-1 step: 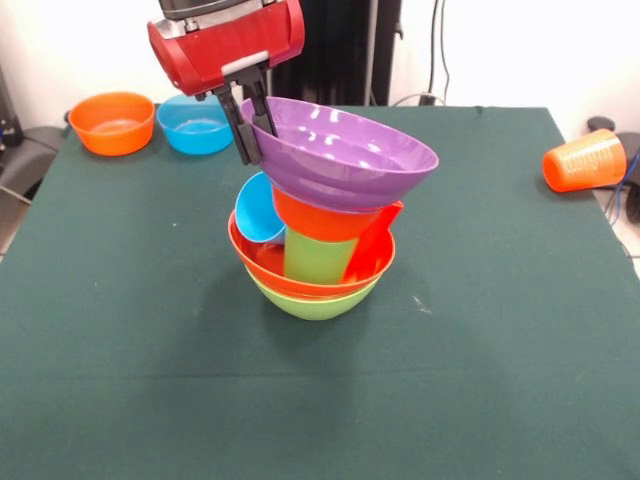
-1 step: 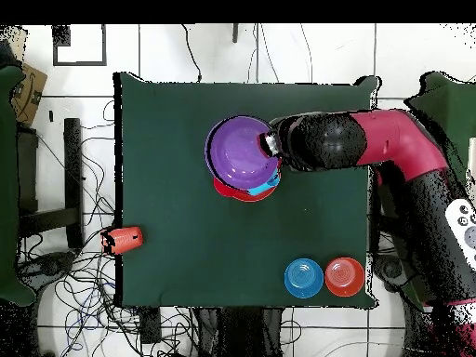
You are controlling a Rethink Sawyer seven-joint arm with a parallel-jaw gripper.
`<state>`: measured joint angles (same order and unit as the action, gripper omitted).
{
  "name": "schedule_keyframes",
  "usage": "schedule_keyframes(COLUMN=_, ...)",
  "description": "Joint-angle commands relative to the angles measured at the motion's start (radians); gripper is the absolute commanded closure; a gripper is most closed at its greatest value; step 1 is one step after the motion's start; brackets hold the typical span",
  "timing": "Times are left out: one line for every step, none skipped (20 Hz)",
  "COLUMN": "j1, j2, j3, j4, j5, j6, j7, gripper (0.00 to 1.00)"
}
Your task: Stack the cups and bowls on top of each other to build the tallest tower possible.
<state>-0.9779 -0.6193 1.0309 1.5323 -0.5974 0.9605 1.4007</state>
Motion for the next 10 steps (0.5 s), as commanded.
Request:
schedule_keyframes(j1=0.045, j2=0.019, j3=-0.085, j4=0.057, j5=-0.07, j6=-0.001, j7=-0.125, gripper=1.0)
schedule_keyframes(j1=0.044, j2=0.018, j3=-0.085, j4=0.058, j5=-0.071, j6=-0.002, j7=-0.125, gripper=1.0)
schedule_keyframes(j1=0.043, j2=0.018, j3=-0.085, j4=0.06, j5=-0.072, j6=-0.003, j7=-0.126, gripper=1.0)
schedule_keyframes(j1=0.044, j2=0.018, j3=-0.086, j4=0.059, j5=-0.073, j6=0.0, j7=-0.127, gripper=1.0)
schedule_keyframes(j1=0.044, j2=0.017, j3=-0.087, j4=0.06, j5=-0.074, j6=0.001, j7=-0.129, gripper=1.0)
schedule_keyframes(j1=0.045, j2=0.018, j3=-0.088, j4=0.06, j5=-0.074, j6=0.001, j7=-0.129, gripper=1.0)
schedule_keyframes(j1=0.044, j2=0.017, j3=-0.088, j4=0.062, j5=-0.075, j6=-0.001, j7=-0.129, gripper=1.0)
schedule_keyframes(j1=0.046, j2=0.017, j3=-0.089, j4=0.061, j5=-0.076, j6=0.0, j7=-0.128, gripper=1.0)
schedule_keyframes(j1=0.046, j2=0.017, j3=-0.09, j4=0.062, j5=-0.076, j6=-0.002, j7=-0.127, gripper=1.0)
schedule_keyframes(j1=0.046, j2=0.016, j3=-0.09, j4=0.062, j5=-0.076, j6=-0.003, j7=-0.126, gripper=1.0)
